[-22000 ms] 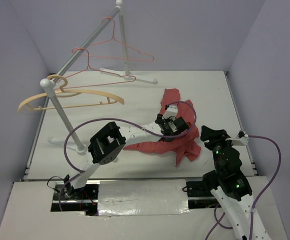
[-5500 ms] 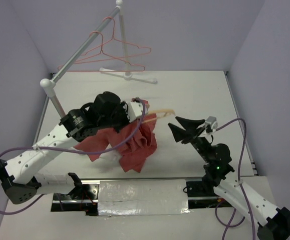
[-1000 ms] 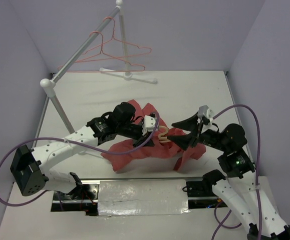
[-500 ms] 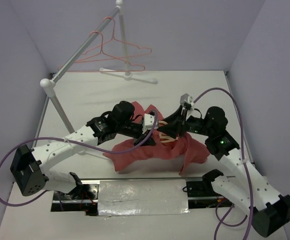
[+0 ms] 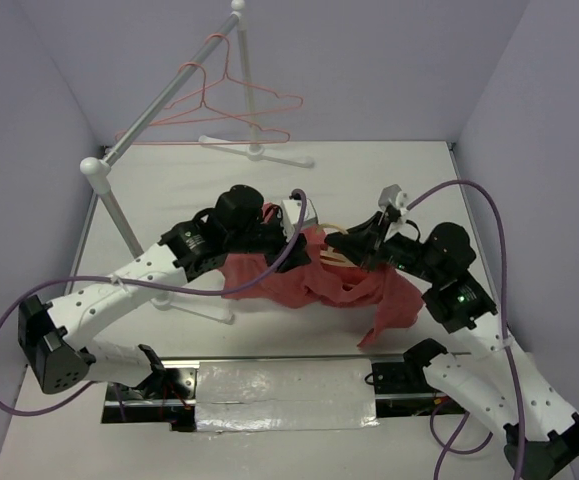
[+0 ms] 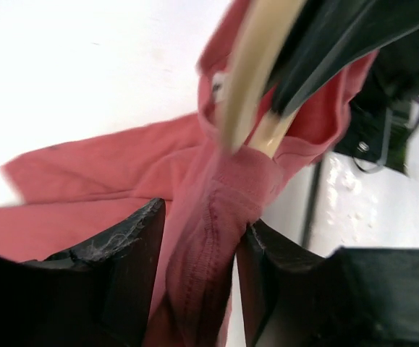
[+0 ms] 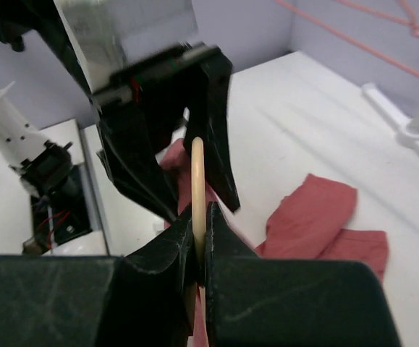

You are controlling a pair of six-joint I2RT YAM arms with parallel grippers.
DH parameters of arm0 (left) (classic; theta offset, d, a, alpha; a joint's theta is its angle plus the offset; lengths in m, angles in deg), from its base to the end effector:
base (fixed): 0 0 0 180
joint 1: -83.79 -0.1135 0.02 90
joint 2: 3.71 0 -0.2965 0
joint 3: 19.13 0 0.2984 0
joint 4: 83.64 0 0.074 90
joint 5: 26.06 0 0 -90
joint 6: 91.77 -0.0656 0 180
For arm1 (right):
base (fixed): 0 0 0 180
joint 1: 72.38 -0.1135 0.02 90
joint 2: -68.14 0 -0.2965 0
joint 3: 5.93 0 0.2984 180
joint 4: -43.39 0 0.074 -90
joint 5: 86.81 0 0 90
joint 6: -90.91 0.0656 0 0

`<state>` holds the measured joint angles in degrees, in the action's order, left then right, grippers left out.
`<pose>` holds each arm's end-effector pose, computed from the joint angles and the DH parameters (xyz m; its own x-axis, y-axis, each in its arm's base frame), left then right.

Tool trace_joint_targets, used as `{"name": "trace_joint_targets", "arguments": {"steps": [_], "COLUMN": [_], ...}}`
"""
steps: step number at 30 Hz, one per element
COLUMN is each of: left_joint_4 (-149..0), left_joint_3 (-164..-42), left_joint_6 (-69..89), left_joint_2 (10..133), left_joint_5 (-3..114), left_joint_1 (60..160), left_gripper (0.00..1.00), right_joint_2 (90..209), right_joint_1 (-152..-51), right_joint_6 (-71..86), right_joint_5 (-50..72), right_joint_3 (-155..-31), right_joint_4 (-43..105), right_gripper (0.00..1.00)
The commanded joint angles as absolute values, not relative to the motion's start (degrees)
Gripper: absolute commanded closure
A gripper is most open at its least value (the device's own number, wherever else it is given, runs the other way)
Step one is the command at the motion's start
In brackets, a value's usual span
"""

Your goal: Place the t-shirt on the hanger

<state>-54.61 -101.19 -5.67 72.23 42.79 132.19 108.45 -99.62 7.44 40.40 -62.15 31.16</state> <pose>0.2274 -0.2918 0.3803 -0.1954 0.3156 -0.9285 0.9335 0.3500 -0.0775 0.1658 0.1300 0.3952 -0.0458 0.0783 -0.9959 -0.9017 0.4257 0.0749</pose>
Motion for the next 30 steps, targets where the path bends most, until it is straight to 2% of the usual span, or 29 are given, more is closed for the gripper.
{"name": "trace_joint_targets", "arguments": {"steps": [1,7,18,22,25,26,29,30], "left_joint_4": [-49.7,-45.8,-48.2,-46.4,-45.4,-45.6,-50.6,-52.2], "left_joint_3": [-106.5,-107.6,-108.0,-114.2,-118.0,-118.2,-114.3,-113.0], "left_joint_6": [-3.7,-3.0,-3.0,-3.4,-2.3,0.0,1.0,1.1], "left_joint_2": [68.4,67.1,66.0,67.8,69.7,69.8,66.8,66.1], "left_joint_5": [54.0,63.6,63.7,67.4,68.4,69.3,69.4,70.1], "left_joint_1": [131.3,131.1,131.1,131.2,131.1,131.2,131.1,131.1], "left_gripper": [0.46,0.48,0.41,0.37,0.37,0.38,0.36,0.35], "right_joint_2": [103.7,99.2,99.2,102.8,106.4,107.4,112.2,115.9], "right_joint_1": [-99.6,-99.5,-99.5,-99.5,-99.5,-99.5,-99.4,-98.8], "right_joint_6": [7.1,7.5,7.9,8.1,7.7,7.7,6.8,6.5], "right_joint_5": [31.3,31.0,29.9,29.2,24.7,19.9,9.6,7.3], "right_joint_3": [-64.6,-65.7,-66.7,-69.5,-72.4,-73.0,-78.1,-83.1], "right_joint_4": [28.6,26.7,26.2,25.5,23.9,24.0,23.3,20.4], "right_gripper": [1.00,1.00,1.00,1.00,1.00,1.00,1.00,1.00]}}
